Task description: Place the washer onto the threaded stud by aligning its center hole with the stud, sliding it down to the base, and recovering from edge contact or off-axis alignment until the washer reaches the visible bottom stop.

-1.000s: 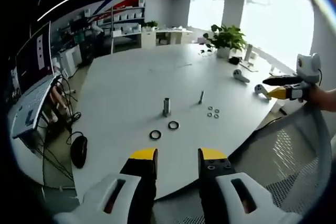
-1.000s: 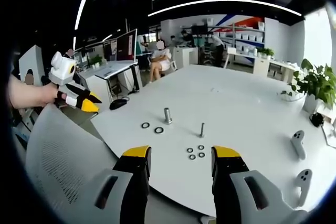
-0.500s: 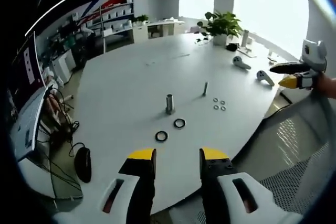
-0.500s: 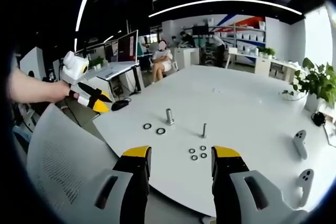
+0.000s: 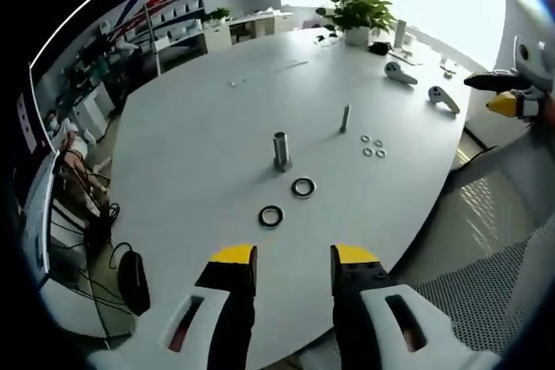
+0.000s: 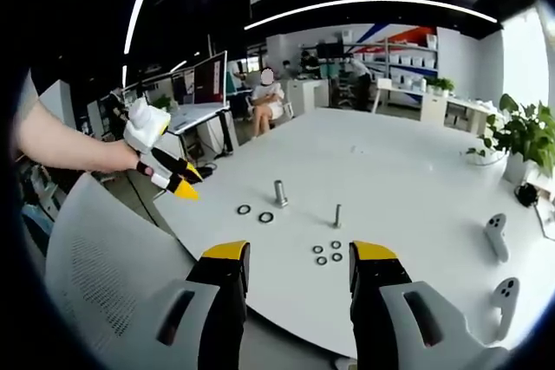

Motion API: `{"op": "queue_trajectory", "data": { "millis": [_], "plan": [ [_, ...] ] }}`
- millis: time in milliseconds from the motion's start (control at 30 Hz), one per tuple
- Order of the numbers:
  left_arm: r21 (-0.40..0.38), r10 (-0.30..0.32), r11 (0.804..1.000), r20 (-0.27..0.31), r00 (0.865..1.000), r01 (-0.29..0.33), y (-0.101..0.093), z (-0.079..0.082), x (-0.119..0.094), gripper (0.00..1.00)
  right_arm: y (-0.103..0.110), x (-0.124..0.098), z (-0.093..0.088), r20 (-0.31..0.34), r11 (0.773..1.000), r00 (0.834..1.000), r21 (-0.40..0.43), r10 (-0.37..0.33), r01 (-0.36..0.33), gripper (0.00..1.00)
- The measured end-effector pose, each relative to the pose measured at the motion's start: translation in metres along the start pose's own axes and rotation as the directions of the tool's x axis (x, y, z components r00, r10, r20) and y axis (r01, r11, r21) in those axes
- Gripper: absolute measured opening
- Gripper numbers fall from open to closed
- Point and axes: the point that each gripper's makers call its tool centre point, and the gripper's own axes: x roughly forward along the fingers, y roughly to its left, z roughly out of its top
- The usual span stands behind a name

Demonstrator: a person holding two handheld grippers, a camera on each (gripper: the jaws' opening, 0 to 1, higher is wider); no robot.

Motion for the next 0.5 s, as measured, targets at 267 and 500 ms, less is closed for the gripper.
{"op": "queue_trajectory", "data": {
  "millis": [267,500],
  "plan": [
    [-0.030,-0.027,0.999,-0.079,0.997,0.025,0.011,-0.003,0.030,0.33,-0.001,0.000,-0.001,-0.003,1.000,1.000,0.002,-0.006,0.006,0.48],
    [0.011,-0.056,0.998,-0.181,0.982,0.059,0.015,-0.002,0.060,0.32,-0.003,0.001,-0.002,-0.006,1.000,1.000,0.007,-0.012,0.012,0.48]
  ]
}}
